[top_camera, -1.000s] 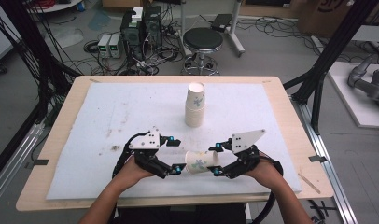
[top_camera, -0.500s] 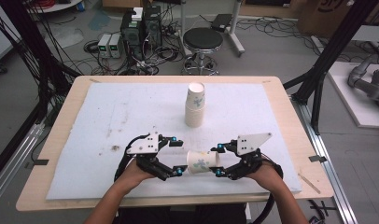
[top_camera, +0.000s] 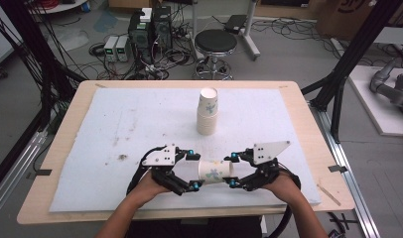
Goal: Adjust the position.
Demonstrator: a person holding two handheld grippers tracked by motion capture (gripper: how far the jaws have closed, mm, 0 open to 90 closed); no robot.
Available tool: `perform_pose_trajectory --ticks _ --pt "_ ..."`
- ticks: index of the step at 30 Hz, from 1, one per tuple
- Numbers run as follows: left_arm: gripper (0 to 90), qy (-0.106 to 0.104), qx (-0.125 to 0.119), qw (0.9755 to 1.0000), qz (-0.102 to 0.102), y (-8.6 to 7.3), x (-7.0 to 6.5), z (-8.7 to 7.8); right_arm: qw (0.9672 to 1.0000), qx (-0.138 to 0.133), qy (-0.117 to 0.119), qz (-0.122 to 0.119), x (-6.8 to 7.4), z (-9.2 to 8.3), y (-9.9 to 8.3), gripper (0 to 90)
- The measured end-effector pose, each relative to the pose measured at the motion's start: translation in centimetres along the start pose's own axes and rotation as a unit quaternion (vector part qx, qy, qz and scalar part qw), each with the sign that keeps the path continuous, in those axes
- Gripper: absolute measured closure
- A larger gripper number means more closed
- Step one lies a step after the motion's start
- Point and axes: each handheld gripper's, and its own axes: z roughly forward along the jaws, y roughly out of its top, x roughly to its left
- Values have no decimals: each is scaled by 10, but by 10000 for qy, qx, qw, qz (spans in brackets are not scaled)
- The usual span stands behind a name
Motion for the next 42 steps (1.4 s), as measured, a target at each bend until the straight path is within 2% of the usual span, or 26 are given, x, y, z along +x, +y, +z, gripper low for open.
perform_pose_trajectory --ticks 4,15,23,30,38,40,42 --pt "171 -71 -30 10000 -31 -2 1 3 10000 -48 24 8 0 -1 1 380" --pt "229 -202 -174 9996 95 -3 1 8 9996 -206 193 64 -2 1 1 381" --pt "285 -231 -319 9991 147 -1 0 5 9979 -411 380 315 -7 -1 -5 381" --pt "317 -211 -322 9992 71 4 -2 1 9968 -448 485 447 -8 0 -7 380" --pt "370 -174 -169 9996 -122 10 -3 -1 9959 -463 537 558 -10 1 -7 376" --pt "387 -174 -169 9996 -108 11 -2 -2 9957 -458 541 605 -10 1 -7 372" --pt "392 -195 -170 9996 -130 11 -2 -2 9956 -488 508 615 -10 1 -7 335"
